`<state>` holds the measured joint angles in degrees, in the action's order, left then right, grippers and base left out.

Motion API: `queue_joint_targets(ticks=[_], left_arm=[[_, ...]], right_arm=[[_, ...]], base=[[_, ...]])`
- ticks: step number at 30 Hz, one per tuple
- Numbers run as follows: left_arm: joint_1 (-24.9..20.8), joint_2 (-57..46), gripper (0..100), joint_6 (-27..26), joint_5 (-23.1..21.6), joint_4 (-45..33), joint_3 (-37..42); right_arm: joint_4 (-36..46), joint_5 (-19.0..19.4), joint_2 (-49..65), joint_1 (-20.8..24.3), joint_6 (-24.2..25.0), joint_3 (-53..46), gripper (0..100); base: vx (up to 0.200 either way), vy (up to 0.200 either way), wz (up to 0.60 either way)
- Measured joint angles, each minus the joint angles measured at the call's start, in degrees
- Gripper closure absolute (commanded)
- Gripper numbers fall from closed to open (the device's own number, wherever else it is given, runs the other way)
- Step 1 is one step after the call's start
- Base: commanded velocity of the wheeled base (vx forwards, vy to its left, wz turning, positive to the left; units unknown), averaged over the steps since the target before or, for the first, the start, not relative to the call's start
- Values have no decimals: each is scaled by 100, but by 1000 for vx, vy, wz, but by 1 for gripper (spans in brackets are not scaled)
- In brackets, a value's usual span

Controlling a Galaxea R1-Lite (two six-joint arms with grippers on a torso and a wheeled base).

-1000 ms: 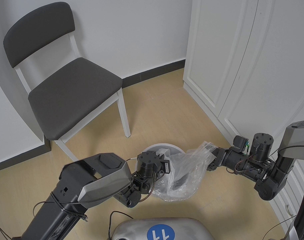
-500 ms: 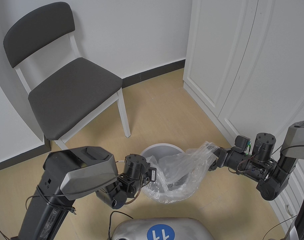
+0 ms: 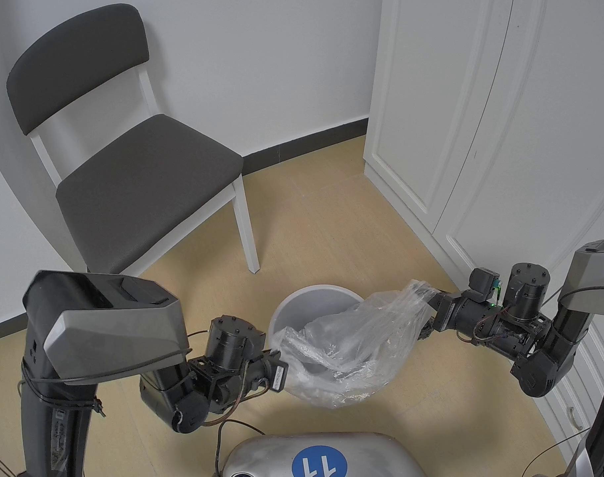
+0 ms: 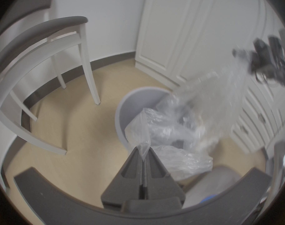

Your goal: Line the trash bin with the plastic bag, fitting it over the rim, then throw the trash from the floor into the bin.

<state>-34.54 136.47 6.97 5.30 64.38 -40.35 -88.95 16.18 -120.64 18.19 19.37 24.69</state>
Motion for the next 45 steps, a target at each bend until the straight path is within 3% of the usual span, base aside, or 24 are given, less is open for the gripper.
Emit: queue_joint_targets(ticks=[4,9,32,40,45], left_arm=[[77,-216,100,-729,-246,-391,469],[122,-301,100,-872,-310,-896,430],[124,997,100,-729,441,-2121,-3627],[127,1537,100,-407,495,-3145,-4546],[138,1723,100,-325,440,-3389,-4799]], right_arm=[[-2,-17,-11,-6,2,61,100],[0,-96,-9,-11,30,166,100],[-2,-219,247,-56,24,155,100],[-2,-211,256,49,-11,45,100],[-2,-206,263,91,-29,-2,100]], base=[[0,0,0],[0,0,0],[0,0,0],[0,0,0],[0,0,0]])
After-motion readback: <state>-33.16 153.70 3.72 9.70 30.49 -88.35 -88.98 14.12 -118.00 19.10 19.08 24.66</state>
